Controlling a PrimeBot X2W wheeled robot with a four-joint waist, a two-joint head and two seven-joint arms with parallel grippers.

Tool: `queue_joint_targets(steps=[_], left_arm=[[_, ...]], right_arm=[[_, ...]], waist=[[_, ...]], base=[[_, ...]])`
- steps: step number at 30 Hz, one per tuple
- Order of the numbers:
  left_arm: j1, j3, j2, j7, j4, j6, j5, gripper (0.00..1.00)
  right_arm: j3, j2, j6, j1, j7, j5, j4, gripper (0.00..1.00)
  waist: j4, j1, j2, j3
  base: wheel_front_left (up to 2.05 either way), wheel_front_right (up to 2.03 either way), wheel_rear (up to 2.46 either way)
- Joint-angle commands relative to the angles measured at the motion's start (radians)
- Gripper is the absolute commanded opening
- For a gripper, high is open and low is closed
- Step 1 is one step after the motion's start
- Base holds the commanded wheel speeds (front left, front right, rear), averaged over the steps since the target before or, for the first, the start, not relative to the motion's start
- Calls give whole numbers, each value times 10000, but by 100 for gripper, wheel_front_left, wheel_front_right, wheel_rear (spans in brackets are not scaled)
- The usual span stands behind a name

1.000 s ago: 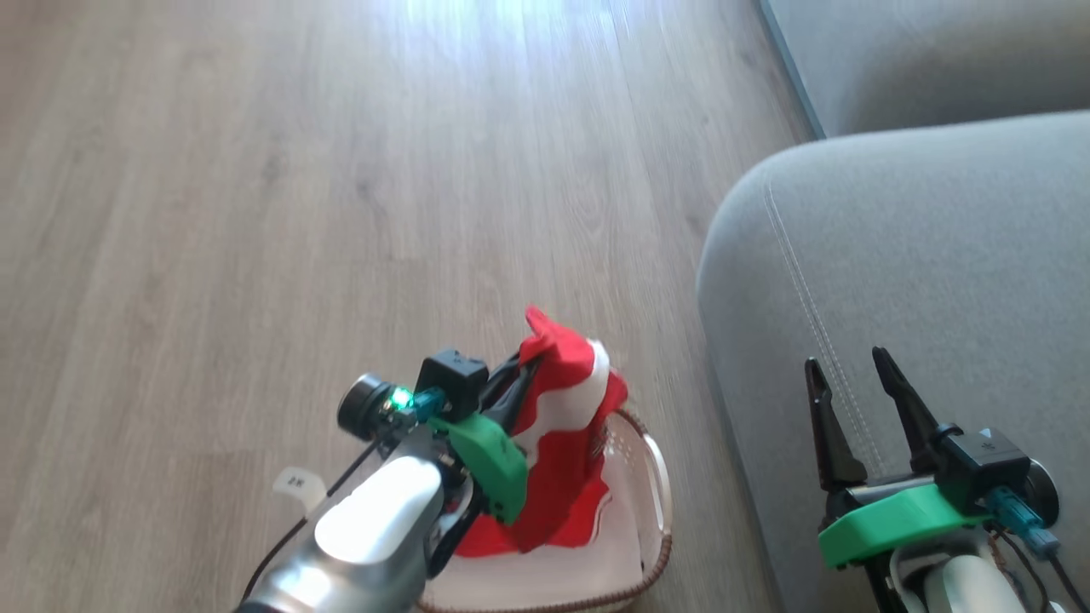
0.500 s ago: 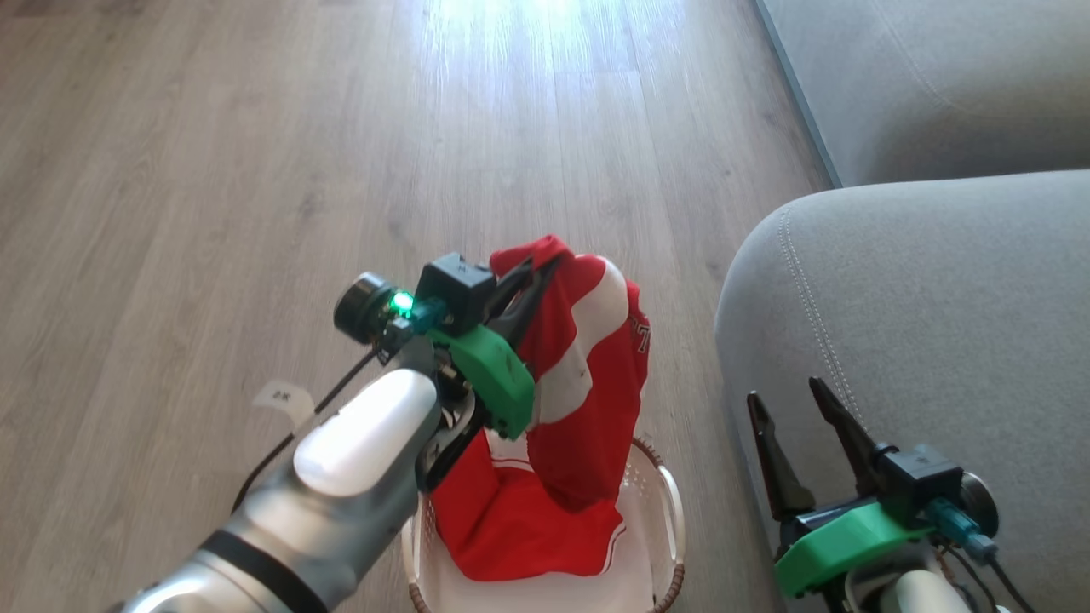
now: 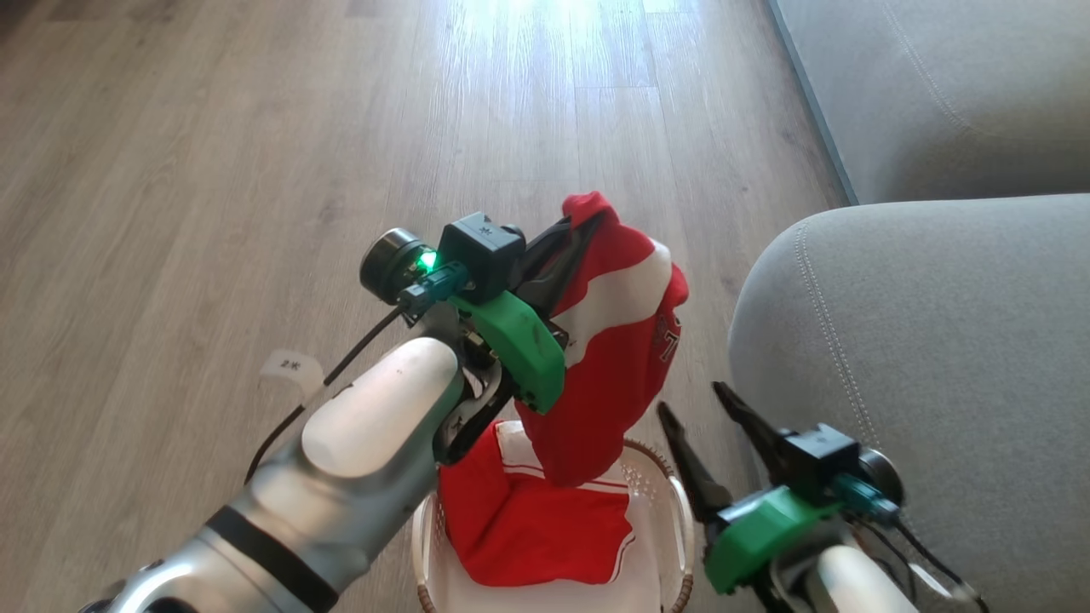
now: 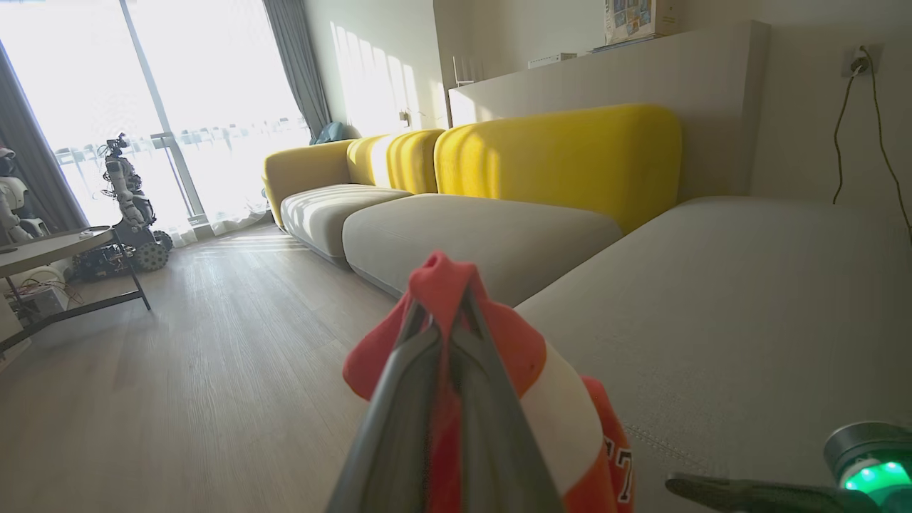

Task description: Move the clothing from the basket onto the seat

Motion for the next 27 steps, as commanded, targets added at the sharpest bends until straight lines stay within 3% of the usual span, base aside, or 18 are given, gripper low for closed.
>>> queue_joint_targets(steps=[1,14,16,17,19,27], left_arm=[[-683,396,149,-50,-403,48,-54,0],[-447,196,78,57,-1195,88,-221,0],[-371,176,105,79,-1217,113,-252,0],[-328,165,126,98,-1215,124,-271,0],[-235,163,183,137,-1186,177,-310,0],[155,75,444,183,-775,370,-344,0]], right_arm=[[449,7,-4,-763,-65,219,-113,100],[2171,7,-4,-2690,-65,1551,1905,98],[2335,7,-4,-2871,-65,1701,2077,49],[2375,7,-4,-2925,-65,1755,2132,36],[2387,7,-4,-2983,-65,1814,2180,2],[1745,7,-4,-2626,-65,1555,1854,0]], waist=[[25,1,-1,-20],[415,1,-1,-145],[483,1,-1,-159],[507,1,-1,-167],[549,1,-1,-179],[494,1,-1,-192]], base=[[0,0,0],[0,0,0],[0,0,0],[0,0,0],[0,0,0],[0,0,0]])
